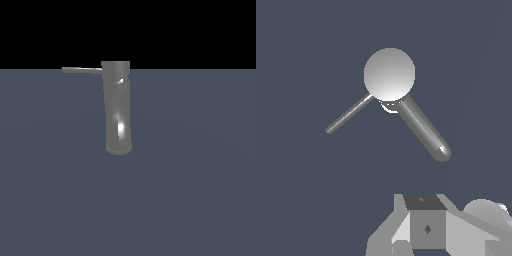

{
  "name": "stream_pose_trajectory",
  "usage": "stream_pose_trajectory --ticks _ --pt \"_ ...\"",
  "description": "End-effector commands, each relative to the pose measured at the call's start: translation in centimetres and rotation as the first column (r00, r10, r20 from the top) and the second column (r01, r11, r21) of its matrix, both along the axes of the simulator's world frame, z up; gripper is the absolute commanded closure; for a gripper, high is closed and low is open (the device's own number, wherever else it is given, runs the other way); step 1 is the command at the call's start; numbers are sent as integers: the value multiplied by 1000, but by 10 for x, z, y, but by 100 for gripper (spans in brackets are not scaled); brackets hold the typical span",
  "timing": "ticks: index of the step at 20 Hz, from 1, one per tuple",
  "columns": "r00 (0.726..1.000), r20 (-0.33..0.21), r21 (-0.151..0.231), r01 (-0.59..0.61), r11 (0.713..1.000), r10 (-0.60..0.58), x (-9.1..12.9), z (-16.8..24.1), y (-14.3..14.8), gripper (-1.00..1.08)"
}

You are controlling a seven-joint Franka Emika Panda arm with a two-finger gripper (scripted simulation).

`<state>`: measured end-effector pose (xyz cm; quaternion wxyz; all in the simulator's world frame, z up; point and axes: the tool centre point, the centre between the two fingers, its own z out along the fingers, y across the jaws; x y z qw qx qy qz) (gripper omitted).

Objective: Turn on the faucet by rotating a designated handle.

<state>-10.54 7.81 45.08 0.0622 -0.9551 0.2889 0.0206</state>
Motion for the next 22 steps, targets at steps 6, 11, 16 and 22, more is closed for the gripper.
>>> stream_pose_trajectory --ticks 6,11,16,22 --pt "982 -38 -2 185 983 -185 37 -29 17 108" --pt "951 -58 -18 304 952 -305 59 -50 28 108" --pt "905 -68 -40 419 907 -421 81 -73 40 108" --pt "832 -65 -73 547 834 -551 104 -102 55 108"
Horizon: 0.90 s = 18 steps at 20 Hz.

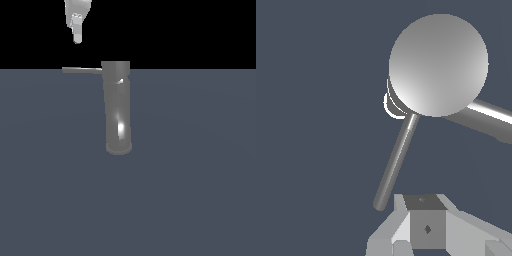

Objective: Turn on the faucet by rotating a designated handle.

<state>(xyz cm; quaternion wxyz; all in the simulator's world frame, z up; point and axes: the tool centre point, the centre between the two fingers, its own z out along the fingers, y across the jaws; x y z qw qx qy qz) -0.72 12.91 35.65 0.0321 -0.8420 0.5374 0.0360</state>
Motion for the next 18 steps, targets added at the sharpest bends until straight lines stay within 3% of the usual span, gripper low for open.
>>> stream_pose_trajectory --ticks 1,9,18 --pt "998 -3 -14 62 998 -63 10 -12 6 108" --pt "973 4 -60 232 971 -232 34 -48 24 108" --pt "944 23 -89 329 940 -329 48 -69 36 108"
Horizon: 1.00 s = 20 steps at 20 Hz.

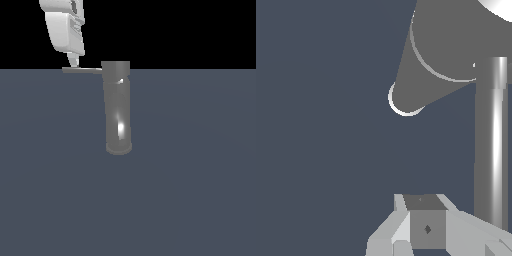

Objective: Turn on the faucet by rotating a designated handle.

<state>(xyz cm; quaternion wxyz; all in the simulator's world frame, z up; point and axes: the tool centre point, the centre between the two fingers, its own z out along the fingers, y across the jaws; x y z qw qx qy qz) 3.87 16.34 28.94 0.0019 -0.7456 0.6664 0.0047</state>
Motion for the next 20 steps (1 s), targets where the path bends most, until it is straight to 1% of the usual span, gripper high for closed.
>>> stream_pose_trajectory --ticks 1,9,20 --pt "1000 3 -6 19 1000 -19 3 -3 2 108" --pt "1000 4 -9 27 1000 -27 4 -6 3 108" --pt "1000 4 -9 27 1000 -27 -25 -6 -1 108"
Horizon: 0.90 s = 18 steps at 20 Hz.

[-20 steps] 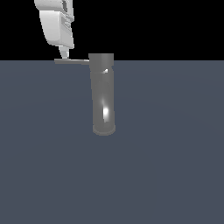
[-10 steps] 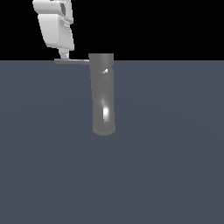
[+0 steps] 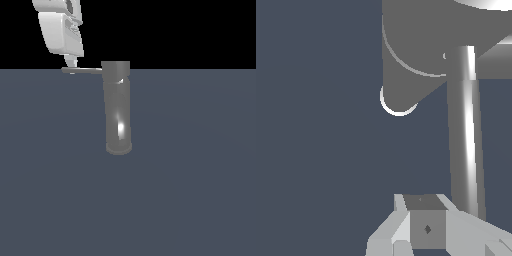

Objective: Turn on the faucet by rotating a designated handle.

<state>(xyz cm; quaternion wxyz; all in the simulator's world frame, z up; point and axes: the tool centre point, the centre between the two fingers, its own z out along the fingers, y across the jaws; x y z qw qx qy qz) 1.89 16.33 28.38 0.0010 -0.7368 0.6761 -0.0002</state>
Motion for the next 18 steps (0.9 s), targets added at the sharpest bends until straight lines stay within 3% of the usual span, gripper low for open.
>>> stream_pose_trajectory --ticks 1,18 --pt "1000 -2 -1 1 1000 -1 -8 0 -2 108" --pt "1000 -2 -1 1 1000 -1 -53 0 -9 108"
